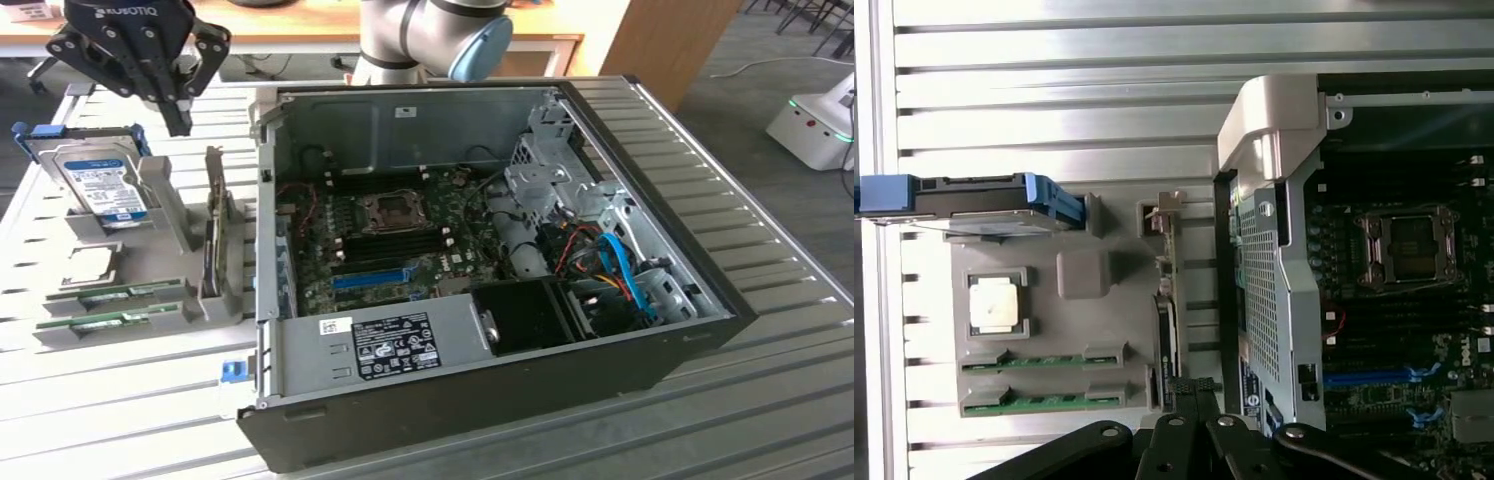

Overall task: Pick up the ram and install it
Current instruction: 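Reach for the ram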

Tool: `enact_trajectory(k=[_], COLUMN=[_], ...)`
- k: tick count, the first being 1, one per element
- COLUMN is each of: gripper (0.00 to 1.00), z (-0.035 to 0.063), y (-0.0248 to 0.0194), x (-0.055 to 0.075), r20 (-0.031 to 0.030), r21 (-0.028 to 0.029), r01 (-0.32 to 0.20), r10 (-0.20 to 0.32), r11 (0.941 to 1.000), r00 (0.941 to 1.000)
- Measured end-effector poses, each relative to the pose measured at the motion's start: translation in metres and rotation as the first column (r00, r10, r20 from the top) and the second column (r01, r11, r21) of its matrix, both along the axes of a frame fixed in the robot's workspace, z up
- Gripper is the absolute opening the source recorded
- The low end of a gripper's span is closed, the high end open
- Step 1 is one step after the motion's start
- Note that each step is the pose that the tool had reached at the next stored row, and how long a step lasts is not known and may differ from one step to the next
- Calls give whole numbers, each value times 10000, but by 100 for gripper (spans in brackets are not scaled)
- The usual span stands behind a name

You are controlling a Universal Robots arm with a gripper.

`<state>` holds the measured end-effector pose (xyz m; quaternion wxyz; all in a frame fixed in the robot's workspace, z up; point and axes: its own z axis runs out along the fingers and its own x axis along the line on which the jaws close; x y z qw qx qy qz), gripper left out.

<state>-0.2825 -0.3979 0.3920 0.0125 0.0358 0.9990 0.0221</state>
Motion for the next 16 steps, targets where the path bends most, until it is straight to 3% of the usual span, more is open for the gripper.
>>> enact_trajectory(k=[16], gripper=[11], z=[-3], y=[0], x=[-225], r20=[0], r21=[-1], r01=[-1], r10=[1], r11=[10000], r00=[10000])
